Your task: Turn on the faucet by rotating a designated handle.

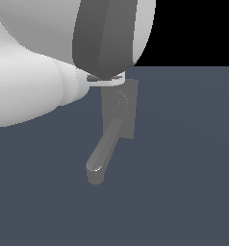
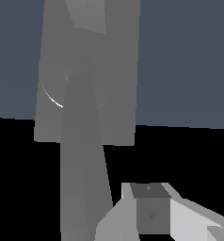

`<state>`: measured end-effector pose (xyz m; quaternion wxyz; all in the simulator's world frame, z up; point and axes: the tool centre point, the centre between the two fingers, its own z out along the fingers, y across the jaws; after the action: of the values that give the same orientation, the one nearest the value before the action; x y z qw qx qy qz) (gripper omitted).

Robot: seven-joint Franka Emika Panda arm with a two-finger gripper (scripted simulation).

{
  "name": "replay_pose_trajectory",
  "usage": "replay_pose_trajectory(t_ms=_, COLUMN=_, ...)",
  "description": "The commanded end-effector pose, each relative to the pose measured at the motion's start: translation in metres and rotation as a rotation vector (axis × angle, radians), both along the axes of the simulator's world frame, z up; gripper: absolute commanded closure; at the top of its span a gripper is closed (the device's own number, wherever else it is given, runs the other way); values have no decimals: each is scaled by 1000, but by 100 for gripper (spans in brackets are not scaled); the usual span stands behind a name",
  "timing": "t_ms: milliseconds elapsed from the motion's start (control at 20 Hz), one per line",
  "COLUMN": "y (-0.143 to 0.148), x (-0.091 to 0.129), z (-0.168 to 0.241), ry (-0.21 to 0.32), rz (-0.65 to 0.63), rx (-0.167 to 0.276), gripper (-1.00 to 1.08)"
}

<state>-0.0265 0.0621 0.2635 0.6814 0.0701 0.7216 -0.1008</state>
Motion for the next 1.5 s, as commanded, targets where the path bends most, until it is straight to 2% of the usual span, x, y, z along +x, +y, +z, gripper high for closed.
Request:
replay_pose_trajectory(t_ms=0, y=-13, x=1, z=11, ry=-18, rz=-11, rx=1, gripper=108)
replay_pose_trajectory(t_ms=700, y=-60, x=-5, z=41, ry=-54, rz=-11, rx=10, gripper=108)
replay_pose_trajectory(t_ms=750, y=-60, x=-5, z=41, ry=-54, rz=-11, rx=10, gripper=108)
replay_pose_trajectory(t_ms=800, y=-44, x=-12, z=22, ry=-14, rz=17, rx=3, gripper=108)
replay_pose_trajectory(t_ms=1450, y=-98, x=-18, z=23, ry=-41, rz=-1, rx=8, gripper=108)
